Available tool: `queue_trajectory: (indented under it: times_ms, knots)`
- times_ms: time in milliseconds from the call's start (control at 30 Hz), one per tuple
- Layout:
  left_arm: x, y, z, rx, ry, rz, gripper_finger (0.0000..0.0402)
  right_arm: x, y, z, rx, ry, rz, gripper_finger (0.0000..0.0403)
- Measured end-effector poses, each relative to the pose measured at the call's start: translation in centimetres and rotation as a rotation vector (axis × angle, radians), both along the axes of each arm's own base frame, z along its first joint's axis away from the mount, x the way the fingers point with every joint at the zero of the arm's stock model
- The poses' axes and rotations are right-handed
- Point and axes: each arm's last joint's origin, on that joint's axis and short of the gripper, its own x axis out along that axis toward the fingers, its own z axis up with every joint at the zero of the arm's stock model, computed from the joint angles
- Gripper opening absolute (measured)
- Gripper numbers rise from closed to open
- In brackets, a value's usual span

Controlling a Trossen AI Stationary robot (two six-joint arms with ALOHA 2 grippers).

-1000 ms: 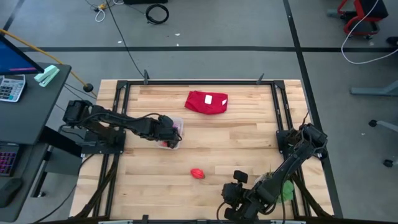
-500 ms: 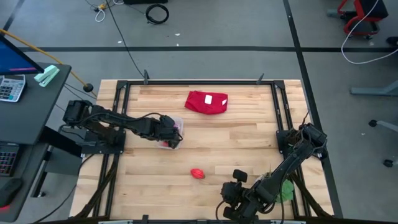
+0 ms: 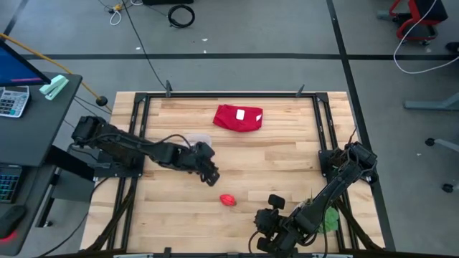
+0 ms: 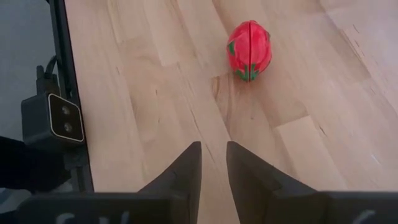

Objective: Pick and placing Produce into tupperware
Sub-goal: Put the red dragon fruit in the transparent bin

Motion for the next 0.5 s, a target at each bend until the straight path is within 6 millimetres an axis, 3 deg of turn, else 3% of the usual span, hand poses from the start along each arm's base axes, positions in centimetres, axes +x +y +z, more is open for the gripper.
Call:
queue_trajectory:
  times_ms: [233, 500]
  knots:
    - [-0.7, -3.0, 0.0, 0.008, -0.004, -0.104, 0.0139, 0.0, 0.0, 0.0, 0.000, 0.000, 0.000, 0.0083]
    - [-1.1, -4.1, 0.1, 0.210, 0.022, -0.352, 0.0129, 0.0, 0.0, 0.0, 0.001, 0.000, 0.000, 0.0083]
